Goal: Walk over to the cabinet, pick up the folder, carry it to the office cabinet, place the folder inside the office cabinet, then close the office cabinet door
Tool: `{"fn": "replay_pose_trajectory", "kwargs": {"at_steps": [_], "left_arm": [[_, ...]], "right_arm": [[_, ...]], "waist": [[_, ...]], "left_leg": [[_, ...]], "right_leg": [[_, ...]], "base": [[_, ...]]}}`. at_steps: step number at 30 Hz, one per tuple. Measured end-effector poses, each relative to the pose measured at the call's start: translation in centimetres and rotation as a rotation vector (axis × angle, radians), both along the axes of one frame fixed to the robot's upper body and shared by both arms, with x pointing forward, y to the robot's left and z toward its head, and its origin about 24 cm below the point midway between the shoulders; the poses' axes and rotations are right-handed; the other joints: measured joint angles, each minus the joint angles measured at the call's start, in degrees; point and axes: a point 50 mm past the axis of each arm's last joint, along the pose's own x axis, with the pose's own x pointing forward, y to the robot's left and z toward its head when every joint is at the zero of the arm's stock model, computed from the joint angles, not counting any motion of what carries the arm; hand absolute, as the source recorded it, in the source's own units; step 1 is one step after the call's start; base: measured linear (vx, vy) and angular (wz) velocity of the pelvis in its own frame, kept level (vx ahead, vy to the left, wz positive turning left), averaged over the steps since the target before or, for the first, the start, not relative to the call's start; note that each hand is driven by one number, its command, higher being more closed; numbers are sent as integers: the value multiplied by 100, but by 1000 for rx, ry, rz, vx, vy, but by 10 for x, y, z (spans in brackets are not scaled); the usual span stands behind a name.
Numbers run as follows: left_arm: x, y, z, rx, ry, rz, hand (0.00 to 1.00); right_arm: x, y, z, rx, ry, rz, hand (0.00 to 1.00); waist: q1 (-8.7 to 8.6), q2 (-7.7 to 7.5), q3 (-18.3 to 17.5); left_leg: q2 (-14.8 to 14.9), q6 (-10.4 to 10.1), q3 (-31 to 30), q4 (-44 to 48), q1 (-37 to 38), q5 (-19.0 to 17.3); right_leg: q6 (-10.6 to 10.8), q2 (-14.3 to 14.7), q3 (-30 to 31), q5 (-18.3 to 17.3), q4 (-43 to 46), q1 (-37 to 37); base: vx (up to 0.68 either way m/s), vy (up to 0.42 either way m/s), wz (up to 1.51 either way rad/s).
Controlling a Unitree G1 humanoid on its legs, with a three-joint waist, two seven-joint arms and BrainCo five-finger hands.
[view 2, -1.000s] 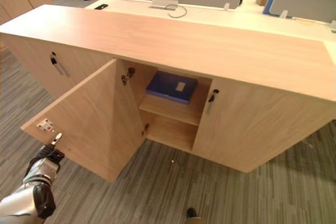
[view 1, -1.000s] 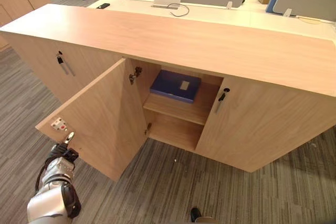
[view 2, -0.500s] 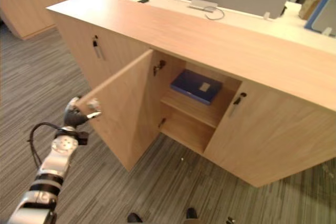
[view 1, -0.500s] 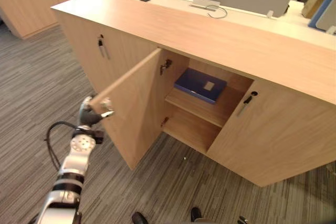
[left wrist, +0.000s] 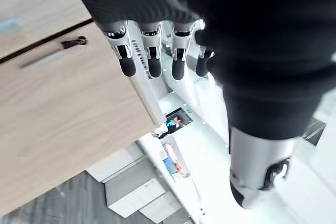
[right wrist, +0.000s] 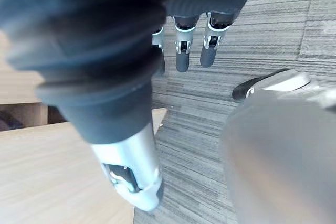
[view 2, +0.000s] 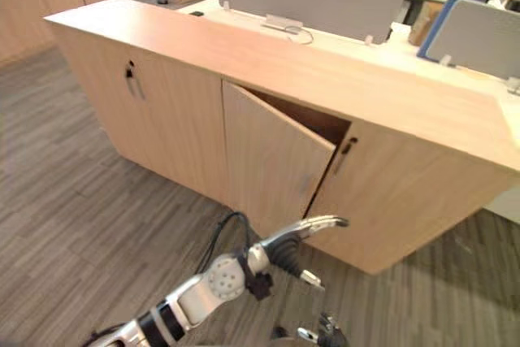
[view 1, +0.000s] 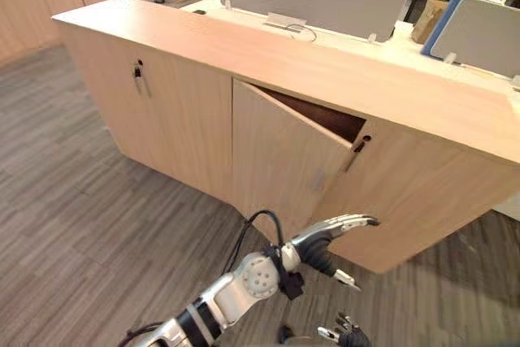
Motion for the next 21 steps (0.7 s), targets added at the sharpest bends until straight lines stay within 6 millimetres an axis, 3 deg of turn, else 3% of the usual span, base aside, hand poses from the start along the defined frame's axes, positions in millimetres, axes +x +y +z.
{"fn": "replay_pose_trajectory", "kwargs": {"at_steps": [3,7,8,13,16,18,21], "left_arm": [[-4,-11,-2,24,5,-60,0],[-6,-13,-5,15,48,-70,0],[-6,-14,-6,12,63,-74,0],[1,-10,-15,2,181,-54,0],[8,5,-42,10,395,0,0],[15,28,-72,-48,674,115,0],[7,62,-104,-120,922,264,0]], "right_arm": [[-20,-1,-7,-2,78,-30,0],[-24,-1,-12,-1,118,-40,0],[-22,-2,-13,-4,126,-41,0],[-18,-5,-17,1,158,-71,0],[-21,-10,-17,-8,175,-76,0],[-14,-11,-18,2,179,-95,0],[-5,-11,-18,9,170,-99,0]], "waist": [[-42,120,66],[-96,141,145],[-105,148,150],[-81,240,293],[-95,339,330],[-157,391,459],[-163,419,701]], "left_leg": [[-120,4,21,-250,154,35],[-112,26,-7,-260,161,17],[-103,10,-24,-260,169,15],[22,-147,6,-474,485,218],[-56,-223,32,-851,777,368],[-106,-238,98,-1049,902,476],[-90,-269,331,-1130,1128,506]], "right_leg": [[34,-61,15,184,-279,162],[55,-40,15,287,-235,164],[149,-34,16,388,-218,169],[165,127,-4,404,-204,352],[88,171,-40,351,-203,510],[61,191,-29,330,-145,488],[-21,264,14,232,105,445]], "base": [[4,116,-19],[45,-27,9],[71,-47,3],[135,-90,-5],[67,-71,-7],[47,-73,-11],[-14,-98,-34]]}}
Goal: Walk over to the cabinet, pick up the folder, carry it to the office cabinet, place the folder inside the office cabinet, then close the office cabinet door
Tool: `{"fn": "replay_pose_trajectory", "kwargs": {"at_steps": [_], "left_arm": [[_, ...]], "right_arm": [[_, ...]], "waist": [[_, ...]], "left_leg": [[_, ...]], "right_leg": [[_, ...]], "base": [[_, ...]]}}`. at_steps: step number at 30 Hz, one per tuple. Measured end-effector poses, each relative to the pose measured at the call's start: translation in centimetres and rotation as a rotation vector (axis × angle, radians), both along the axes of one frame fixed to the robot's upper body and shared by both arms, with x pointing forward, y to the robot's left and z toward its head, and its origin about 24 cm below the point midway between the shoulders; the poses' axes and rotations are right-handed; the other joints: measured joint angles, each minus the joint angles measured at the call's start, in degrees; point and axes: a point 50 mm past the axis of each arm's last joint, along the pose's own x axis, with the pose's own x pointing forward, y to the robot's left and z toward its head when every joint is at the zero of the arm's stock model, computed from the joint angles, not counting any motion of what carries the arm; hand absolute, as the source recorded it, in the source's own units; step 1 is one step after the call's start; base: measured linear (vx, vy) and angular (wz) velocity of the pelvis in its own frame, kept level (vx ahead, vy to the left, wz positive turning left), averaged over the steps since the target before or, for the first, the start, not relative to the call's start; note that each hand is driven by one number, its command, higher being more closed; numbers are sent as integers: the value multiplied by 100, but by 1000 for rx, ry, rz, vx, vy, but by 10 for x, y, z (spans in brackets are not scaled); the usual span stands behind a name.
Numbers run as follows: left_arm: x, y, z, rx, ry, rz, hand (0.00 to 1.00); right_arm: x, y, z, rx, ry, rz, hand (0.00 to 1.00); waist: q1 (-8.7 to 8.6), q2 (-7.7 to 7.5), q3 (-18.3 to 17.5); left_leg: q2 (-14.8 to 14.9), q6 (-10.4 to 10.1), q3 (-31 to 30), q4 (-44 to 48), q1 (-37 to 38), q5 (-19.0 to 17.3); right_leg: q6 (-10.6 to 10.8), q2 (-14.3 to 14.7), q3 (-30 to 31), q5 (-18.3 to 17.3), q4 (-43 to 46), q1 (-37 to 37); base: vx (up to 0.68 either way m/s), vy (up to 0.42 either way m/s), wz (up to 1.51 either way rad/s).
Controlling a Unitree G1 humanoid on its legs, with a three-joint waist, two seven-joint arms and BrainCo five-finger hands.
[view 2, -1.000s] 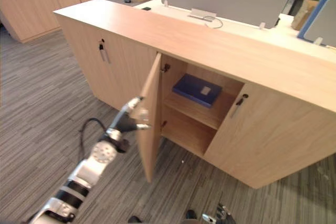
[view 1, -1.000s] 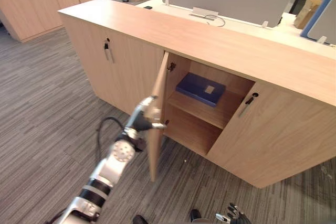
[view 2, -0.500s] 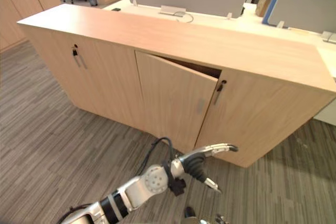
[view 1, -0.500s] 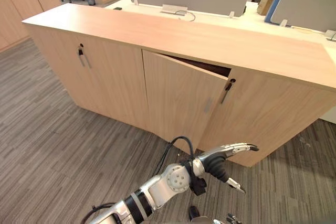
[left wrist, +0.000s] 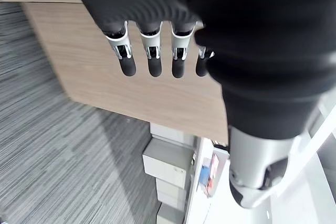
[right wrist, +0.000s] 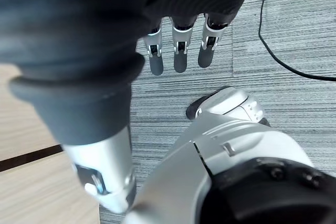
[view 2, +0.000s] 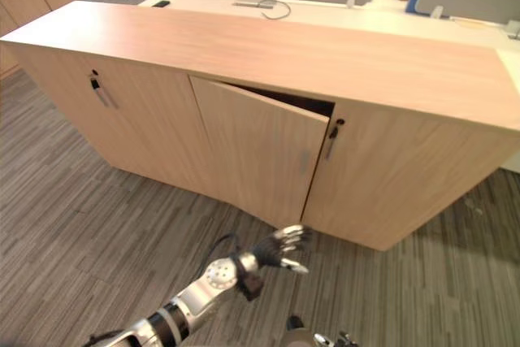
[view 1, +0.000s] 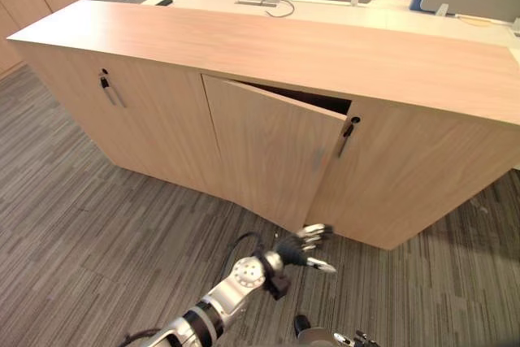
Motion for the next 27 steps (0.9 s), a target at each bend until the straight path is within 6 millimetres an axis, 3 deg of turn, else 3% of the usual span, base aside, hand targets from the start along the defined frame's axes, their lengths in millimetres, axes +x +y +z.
{"fn": "replay_pose_trajectory", "kwargs": {"at_steps": [1,3,5,6,10,12,13,16,17,18,19,20,22,24,25,26,27], "left_arm": [[-3,6,-5,-9,32,32,0],[-13,28,-21,-21,123,164,0],[-15,43,-34,14,169,232,0],[-17,53,-42,66,182,258,0],[-34,90,-72,265,252,360,0],[-46,113,-86,338,330,455,0],[-55,127,-94,380,387,519,0],[-79,150,-106,477,469,600,0],[-87,152,-108,497,489,618,0],[-89,152,-109,500,499,628,0],[-92,151,-111,494,516,648,0],[-95,149,-113,487,538,661,0],[-95,148,-113,468,546,690,0],[-96,154,-112,464,554,758,0],[-99,155,-113,464,562,775,0],[-103,153,-115,468,580,800,0],[-106,154,-115,464,595,837,0]], "right_arm": [[2,0,0,-1,-4,1,0],[10,-4,2,-14,-13,6,0],[13,-5,3,-23,-20,14,0],[13,-4,3,-26,-19,22,0],[8,0,1,-24,-6,21,0],[4,1,-1,-23,7,21,0],[3,0,-1,-25,12,16,0],[-1,-3,-1,-28,21,-14,0],[-1,-4,-1,-30,19,-27,0],[-1,-5,-1,-32,18,-33,0],[-1,-5,-1,-33,18,-40,0],[-2,-5,-1,-30,14,-66,0],[-4,-6,-2,-25,17,-97,0],[-2,-6,-1,-25,12,-95,0],[-2,-7,-1,-30,12,-95,0],[-2,-11,0,-39,12,-95,0],[-5,-12,0,-42,16,-101,0]], "waist": [[2,13,58],[43,53,114],[51,33,133],[32,68,139],[63,83,162],[151,96,164],[197,130,179],[363,216,254],[365,258,257],[370,263,261],[392,257,269],[437,259,287],[474,231,327],[578,207,437],[599,231,424],[632,320,411],[639,336,371]], "left_leg": [[24,-24,94,0,60,-16],[65,-79,527,-98,146,-76],[81,-157,763,-104,151,-59],[129,-207,846,-109,150,37],[459,-431,1185,-43,411,125],[944,-496,1362,665,436,-181],[1386,-416,1405,1361,363,-436],[2400,42,1528,2883,340,-731],[2636,171,1446,3226,314,-704],[2688,232,1331,3341,263,-664],[2709,277,1103,3451,174,-599],[2633,175,812,3391,90,-714],[2240,72,259,3039,-89,-966],[1535,-64,-654,2283,-320,-1059],[1375,-101,-829,1993,-357,-1014],[1172,-282,-1057,1585,-327,-554],[1056,-383,-941,1446,-217,-475]], "right_leg": [[-11,24,-57,-8,43,-21],[-449,-166,-1153,-300,409,-325],[-422,-384,-1802,-208,435,-369],[-229,-304,-1752,-36,286,-355],[-287,85,-1593,35,-57,-102],[-396,317,-1511,-48,-71,21],[-468,495,-1454,-101,-61,74],[-671,938,-1239,-237,-24,300],[-742,1038,-1174,-286,0,351],[-767,1060,-1137,-302,12,355],[-790,1067,-1073,-318,27,349],[-815,1033,-992,-332,42,348],[-879,916,-845,-415,103,352],[-746,704,-501,-525,355,297],[-690,672,-404,-562,459,239],[-528,686,-177,-663,645,109],[-446,659,12,-667,707,110]], "base": [[-66,-132,-68],[-62,-94,-89],[20,-34,-78],[66,-48,-55],[123,-107,-45],[161,-170,-46],[169,-199,-39],[175,-162,-51],[147,-103,-30],[114,-71,-26],[91,-53,-21],[48,4,-25],[-10,110,-26],[-74,187,-61],[-90,188,-94],[-51,208,-94],[-11,213,-79]]}}
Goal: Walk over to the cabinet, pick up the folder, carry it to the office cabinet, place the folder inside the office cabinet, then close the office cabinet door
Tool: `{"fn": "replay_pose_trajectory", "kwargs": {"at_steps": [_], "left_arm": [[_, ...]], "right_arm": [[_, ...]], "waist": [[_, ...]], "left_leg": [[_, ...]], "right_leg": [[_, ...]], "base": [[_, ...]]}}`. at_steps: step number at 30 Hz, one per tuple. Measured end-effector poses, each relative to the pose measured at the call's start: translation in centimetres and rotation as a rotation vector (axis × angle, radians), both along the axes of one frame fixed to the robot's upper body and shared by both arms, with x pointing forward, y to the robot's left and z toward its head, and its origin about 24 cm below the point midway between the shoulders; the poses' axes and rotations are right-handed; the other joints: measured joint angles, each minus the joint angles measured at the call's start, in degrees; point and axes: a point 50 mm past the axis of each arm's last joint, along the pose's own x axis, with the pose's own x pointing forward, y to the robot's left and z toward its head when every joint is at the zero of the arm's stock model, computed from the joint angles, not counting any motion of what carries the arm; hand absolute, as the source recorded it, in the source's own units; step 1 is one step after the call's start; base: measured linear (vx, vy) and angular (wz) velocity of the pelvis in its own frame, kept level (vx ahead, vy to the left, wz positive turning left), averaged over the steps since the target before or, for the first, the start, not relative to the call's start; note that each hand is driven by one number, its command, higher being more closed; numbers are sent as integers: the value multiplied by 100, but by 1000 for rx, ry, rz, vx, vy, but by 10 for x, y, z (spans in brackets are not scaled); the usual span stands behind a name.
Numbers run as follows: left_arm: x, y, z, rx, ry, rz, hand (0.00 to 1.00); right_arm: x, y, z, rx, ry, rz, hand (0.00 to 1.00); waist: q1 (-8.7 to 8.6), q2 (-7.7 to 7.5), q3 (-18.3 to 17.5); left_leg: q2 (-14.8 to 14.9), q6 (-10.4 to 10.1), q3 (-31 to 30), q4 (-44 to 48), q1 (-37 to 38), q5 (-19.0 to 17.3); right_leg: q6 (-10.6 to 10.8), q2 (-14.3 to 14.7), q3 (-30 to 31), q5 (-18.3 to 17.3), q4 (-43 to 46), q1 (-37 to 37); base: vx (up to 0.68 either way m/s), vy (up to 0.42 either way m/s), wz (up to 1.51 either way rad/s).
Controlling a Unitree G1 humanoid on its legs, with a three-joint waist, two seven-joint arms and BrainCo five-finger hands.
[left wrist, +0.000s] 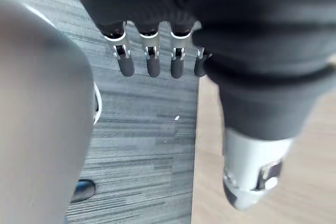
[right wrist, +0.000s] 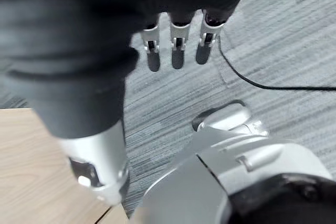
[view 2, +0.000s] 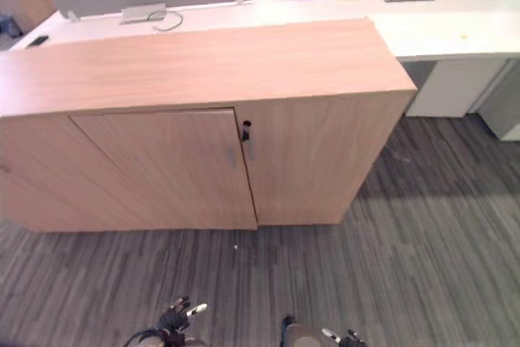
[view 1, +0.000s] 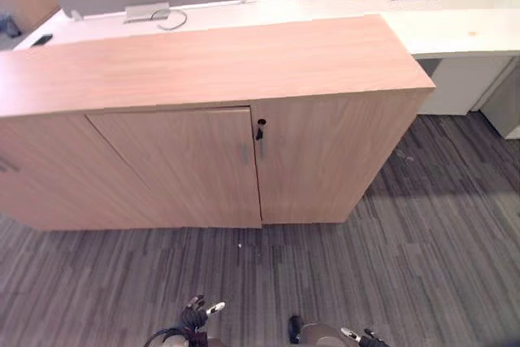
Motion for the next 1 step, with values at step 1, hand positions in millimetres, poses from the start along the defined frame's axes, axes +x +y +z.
{"fn": "replay_pose_trajectory", "kwargs": {"at_steps": [1], "left_arm": [[0,0,0,2,5,1,0]], "right_arm": [[-1,0,0,1,-1,-11,0]], "waist": [[-30,-7,-28]], "left_leg": [[-85,-8,44,-97,36,-14]], "right_leg": [[29,-51,32,18,-31,-8]], "base": [[20,137,-35]]}}
